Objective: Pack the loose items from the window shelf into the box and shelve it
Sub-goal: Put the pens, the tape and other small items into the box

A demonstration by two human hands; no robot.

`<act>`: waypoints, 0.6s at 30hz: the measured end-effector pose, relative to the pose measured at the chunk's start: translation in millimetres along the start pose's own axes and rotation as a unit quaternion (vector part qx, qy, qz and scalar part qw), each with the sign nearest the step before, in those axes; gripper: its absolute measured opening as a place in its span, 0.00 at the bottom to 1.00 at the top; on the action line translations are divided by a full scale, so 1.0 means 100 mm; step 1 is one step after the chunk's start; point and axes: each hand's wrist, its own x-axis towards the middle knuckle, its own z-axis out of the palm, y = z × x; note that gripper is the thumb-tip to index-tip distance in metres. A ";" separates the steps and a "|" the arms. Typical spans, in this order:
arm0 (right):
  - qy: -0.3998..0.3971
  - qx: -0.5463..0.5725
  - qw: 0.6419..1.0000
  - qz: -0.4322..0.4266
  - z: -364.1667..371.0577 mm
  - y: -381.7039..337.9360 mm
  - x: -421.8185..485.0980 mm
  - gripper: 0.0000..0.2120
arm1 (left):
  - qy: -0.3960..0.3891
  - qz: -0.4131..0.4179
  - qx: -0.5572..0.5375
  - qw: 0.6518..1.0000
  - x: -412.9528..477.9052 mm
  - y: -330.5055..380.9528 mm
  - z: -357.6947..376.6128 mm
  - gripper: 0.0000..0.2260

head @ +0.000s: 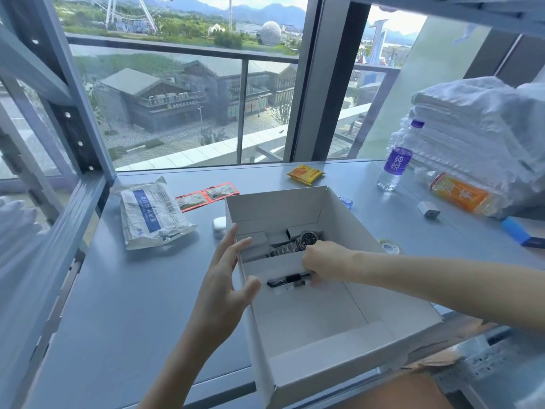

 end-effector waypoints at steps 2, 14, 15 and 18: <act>-0.002 -0.011 1.000 0.004 0.00 -0.01 -0.01 0.11 | 0.000 0.003 -0.005 1.000 0.00 -0.01 0.00 0.29; 0.010 0.079 0.997 0.019 -0.08 0.05 -0.06 0.11 | 0.092 0.023 0.088 0.992 0.48 -0.49 -0.37 0.14; 0.019 0.086 0.996 0.019 -0.09 0.06 -0.08 0.12 | 0.089 0.023 0.145 0.985 0.63 -0.61 -0.39 0.15; 0.077 0.136 0.988 0.013 -0.15 0.11 -0.19 0.13 | 0.038 -0.005 0.267 0.963 1.02 -0.93 -0.41 0.18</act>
